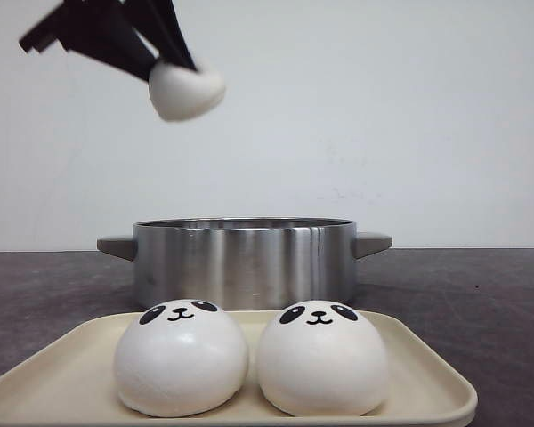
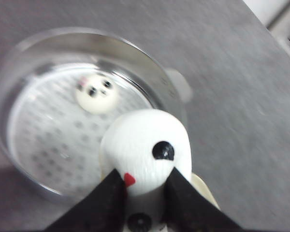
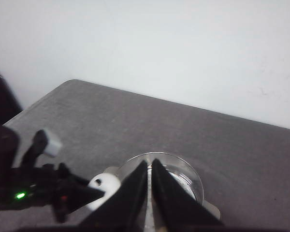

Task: Steam buns
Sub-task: 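Lift the bun with the left gripper and lower it into the pot, release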

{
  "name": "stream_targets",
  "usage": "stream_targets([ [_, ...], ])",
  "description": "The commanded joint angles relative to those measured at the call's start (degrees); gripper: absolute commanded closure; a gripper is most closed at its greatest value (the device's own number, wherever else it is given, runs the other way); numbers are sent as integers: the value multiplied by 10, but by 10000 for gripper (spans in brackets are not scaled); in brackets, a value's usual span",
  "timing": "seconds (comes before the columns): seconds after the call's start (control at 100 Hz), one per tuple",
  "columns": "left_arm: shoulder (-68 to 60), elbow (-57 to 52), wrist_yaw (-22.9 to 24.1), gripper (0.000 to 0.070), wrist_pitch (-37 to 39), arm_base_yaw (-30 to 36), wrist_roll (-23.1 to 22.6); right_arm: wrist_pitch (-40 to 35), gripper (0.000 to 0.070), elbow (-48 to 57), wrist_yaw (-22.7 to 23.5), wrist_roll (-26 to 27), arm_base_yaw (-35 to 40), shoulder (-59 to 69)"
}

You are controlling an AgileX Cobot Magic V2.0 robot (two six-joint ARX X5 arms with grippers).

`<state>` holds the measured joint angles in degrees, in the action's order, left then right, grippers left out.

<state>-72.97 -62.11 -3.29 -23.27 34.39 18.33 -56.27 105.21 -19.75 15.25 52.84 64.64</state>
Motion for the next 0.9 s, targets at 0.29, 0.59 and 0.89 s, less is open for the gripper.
stream_targets([
  [0.29, -197, -124, -3, 693, 21, -40, -44, 9, 694, 12, -2, 5, 7, 16],
  [0.59, -302, -164, 0, 693, 31, -58, -63, 2, 694, 12, 0, 9, 7, 16],
  [0.89, -322, -164, 2, 222, 46, -74, -63, -8, 694, 12, 0, 9, 7, 16],
])
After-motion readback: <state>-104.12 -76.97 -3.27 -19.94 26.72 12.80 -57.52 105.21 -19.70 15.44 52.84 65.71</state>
